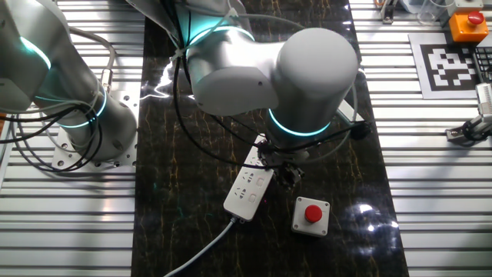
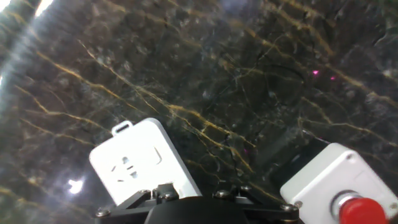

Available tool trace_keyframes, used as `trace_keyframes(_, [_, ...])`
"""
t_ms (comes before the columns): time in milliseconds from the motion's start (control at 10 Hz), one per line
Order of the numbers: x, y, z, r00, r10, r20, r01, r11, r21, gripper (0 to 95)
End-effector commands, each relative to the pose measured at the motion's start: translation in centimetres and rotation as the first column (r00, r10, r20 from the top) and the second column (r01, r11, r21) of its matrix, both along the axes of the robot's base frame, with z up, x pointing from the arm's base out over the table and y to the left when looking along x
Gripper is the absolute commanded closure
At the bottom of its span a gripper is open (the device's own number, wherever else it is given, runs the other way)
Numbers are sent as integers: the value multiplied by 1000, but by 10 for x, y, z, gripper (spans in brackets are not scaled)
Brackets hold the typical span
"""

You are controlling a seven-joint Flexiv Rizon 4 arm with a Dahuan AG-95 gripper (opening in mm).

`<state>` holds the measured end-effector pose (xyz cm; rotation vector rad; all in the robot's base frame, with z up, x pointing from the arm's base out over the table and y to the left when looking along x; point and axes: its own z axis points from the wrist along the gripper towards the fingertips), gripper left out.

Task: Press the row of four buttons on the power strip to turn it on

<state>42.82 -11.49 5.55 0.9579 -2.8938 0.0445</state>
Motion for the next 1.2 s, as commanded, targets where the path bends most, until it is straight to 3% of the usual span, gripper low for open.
trace_keyframes(100, [2, 4, -1, 1000, -8, 16, 8, 1000, 1, 570])
trace_keyframes(600, [13, 17, -5, 1000, -27, 17, 27, 1000, 1, 570])
trace_keyframes(1200, [12, 24, -16, 999, -40, 19, 40, 999, 0, 570])
